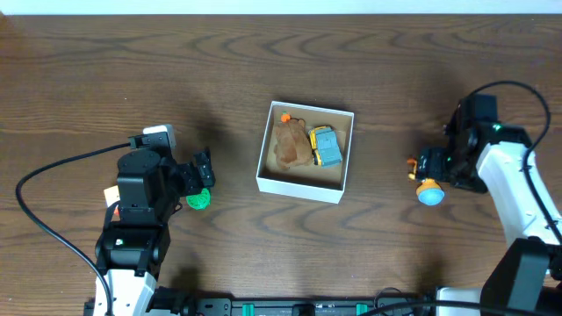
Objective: Pack container
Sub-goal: 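Move the right gripper to the orange duck figure and grasp it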
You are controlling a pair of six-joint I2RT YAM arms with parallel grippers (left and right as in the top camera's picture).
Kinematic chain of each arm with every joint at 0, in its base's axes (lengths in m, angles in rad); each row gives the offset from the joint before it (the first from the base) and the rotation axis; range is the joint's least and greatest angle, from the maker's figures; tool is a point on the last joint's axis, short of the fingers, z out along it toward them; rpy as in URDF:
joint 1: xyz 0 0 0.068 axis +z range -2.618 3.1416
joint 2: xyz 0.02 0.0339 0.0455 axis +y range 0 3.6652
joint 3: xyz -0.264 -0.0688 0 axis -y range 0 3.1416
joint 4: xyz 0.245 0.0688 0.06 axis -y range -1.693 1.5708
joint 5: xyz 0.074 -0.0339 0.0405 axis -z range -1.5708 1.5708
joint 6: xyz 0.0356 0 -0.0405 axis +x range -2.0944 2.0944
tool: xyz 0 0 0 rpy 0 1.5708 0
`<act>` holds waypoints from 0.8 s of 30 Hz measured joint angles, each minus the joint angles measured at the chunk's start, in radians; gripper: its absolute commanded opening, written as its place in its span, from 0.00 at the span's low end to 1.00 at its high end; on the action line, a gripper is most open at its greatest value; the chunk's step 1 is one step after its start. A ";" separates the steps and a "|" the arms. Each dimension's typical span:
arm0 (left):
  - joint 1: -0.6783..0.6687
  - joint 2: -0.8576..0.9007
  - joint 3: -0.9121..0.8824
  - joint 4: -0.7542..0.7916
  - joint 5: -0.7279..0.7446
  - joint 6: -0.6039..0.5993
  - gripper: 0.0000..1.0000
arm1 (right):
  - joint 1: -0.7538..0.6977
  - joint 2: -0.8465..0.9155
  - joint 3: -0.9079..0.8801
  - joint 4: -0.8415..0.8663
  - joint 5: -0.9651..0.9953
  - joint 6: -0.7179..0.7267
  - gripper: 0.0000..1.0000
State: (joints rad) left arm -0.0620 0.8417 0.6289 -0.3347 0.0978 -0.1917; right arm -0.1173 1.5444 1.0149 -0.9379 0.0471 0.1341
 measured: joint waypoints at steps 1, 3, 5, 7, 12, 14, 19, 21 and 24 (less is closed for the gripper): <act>0.000 0.000 0.000 0.000 0.000 0.000 0.98 | 0.001 0.000 -0.030 0.036 -0.002 -0.002 0.92; 0.000 0.000 0.000 0.000 0.000 0.000 0.98 | 0.001 0.000 -0.072 0.085 -0.004 -0.005 0.88; 0.000 0.000 0.000 0.000 0.000 0.000 0.98 | 0.001 0.001 -0.106 0.134 -0.006 -0.009 0.78; 0.000 0.000 0.000 0.000 0.000 0.000 0.98 | 0.001 0.001 -0.150 0.196 -0.007 -0.010 0.69; 0.000 0.000 0.000 0.000 0.000 0.000 0.98 | 0.001 0.001 -0.196 0.244 -0.016 -0.018 0.44; 0.000 0.000 0.000 0.000 0.000 0.000 0.98 | 0.001 0.001 -0.208 0.246 -0.018 -0.021 0.33; 0.000 0.000 0.000 0.000 0.000 0.000 0.98 | 0.001 0.001 -0.212 0.251 -0.020 -0.012 0.06; 0.000 0.000 0.000 0.000 0.000 0.000 0.98 | 0.001 0.001 -0.212 0.251 -0.022 -0.018 0.01; 0.000 0.000 0.000 0.000 0.000 0.000 0.98 | 0.003 0.001 -0.212 0.251 -0.023 -0.013 0.01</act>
State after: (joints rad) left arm -0.0620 0.8417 0.6289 -0.3344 0.0978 -0.1917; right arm -0.1143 1.5452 0.8028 -0.6872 0.0246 0.1211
